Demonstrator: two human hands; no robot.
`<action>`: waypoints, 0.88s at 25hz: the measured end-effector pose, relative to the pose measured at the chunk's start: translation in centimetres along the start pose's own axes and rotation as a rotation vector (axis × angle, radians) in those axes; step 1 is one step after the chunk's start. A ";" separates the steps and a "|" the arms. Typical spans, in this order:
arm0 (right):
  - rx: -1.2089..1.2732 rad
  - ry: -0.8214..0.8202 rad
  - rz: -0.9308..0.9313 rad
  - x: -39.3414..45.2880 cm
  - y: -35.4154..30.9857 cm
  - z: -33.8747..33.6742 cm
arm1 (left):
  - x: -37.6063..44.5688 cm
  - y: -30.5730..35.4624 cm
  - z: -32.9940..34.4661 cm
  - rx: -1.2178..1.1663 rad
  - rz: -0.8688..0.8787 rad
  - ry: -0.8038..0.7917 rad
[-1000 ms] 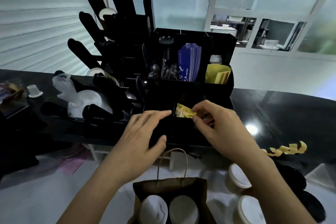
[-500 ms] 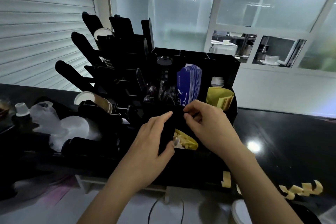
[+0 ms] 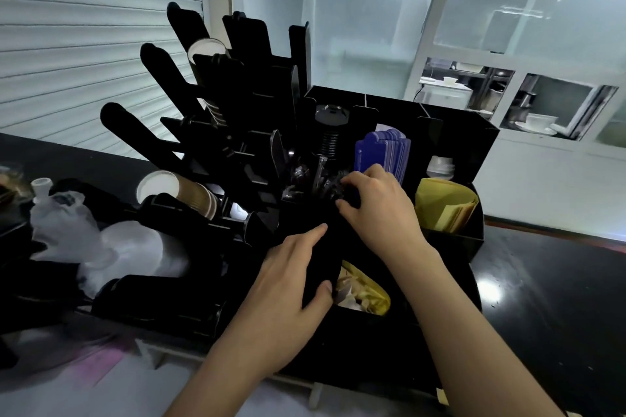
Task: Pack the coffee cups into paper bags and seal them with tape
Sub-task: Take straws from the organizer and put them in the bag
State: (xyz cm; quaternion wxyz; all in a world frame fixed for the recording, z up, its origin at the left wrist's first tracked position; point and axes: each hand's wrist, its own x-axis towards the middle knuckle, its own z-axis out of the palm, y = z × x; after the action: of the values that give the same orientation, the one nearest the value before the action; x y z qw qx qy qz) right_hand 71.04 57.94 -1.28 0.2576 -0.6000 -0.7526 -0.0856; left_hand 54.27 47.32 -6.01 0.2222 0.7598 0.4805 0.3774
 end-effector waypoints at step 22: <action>0.554 0.141 0.237 2.0 -0.5 -2.8 | -0.9 0.6 -0.7 -0.044 0.060 -0.006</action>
State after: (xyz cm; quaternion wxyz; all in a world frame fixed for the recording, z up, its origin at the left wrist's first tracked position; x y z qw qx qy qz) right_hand 71.07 58.27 2.21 0.4712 -0.5829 -0.6524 0.1121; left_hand 53.80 46.18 -5.45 0.2290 0.7699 0.4485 0.3919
